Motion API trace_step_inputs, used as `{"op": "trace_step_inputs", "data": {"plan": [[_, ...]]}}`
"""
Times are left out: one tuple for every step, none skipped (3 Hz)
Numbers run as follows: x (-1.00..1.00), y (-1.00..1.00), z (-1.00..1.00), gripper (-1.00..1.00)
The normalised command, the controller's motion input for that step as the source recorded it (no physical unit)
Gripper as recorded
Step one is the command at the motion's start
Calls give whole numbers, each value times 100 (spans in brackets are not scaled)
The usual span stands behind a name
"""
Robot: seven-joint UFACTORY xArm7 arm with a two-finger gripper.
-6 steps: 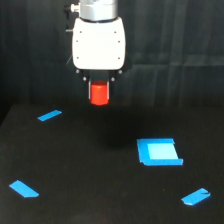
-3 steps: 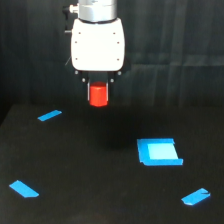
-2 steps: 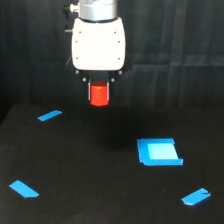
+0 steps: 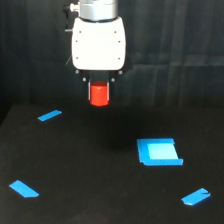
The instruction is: Pick up the red object from the table
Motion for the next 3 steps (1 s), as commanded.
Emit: {"op": "trace_step_inputs", "data": {"plan": [[0, -11, -6, -93], [3, -11, -8, -100], [1, 1, 0, -97]]}}
